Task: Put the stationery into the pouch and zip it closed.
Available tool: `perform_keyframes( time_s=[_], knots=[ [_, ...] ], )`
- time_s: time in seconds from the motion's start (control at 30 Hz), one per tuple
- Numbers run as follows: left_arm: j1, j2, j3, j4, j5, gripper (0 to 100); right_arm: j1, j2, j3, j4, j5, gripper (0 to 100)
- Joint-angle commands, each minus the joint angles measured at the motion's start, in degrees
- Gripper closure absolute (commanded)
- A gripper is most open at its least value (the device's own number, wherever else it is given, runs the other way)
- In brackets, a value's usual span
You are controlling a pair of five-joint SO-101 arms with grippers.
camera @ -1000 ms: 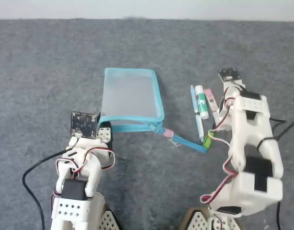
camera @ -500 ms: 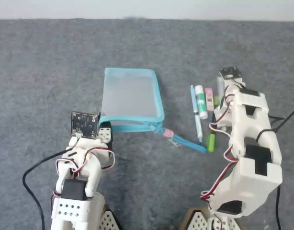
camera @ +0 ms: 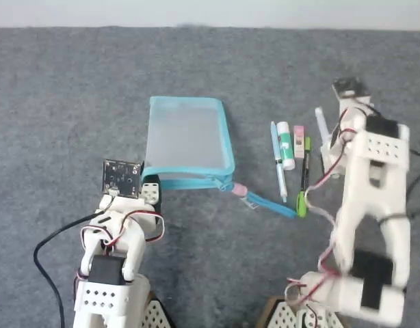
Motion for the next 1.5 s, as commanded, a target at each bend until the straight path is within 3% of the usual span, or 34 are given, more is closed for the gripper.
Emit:
perform_keyframes(
  time_s=[0.0,0.37,0.5,0.6,0.87,1.03,1.27,1.47],
  knots=[
    [0.00,-1.05,-0.75,-1.85,-0.53,99,-9.01,-16.40,1.23,5.76,-0.09,99.2],
    [0.00,-1.05,-0.57,-1.67,-0.53,99,-34.68,-53.41,9.58,19.74,0.62,99.2],
    [0.00,-1.05,-0.57,-1.67,-0.53,99,-45.14,-56.22,9.85,24.13,3.34,99.2],
    [0.00,-1.05,-0.57,-1.67,-0.53,99,-47.96,-54.29,12.57,24.04,4.48,99.2],
    [0.00,-1.05,-0.57,-1.76,-0.62,99,-48.40,-48.04,15.38,23.16,7.65,99.2],
    [0.00,-1.05,-0.57,-1.67,-0.62,99,-45.67,-45.58,15.47,18.42,2.64,99.2],
    [0.44,-1.05,-0.57,-1.67,-0.62,99,-38.02,-36.97,15.12,13.23,2.02,99.2],
    [0.53,-1.05,-0.66,-1.76,-0.62,99,-36.88,-30.46,13.98,8.66,-0.88,99.2]
  ],
)
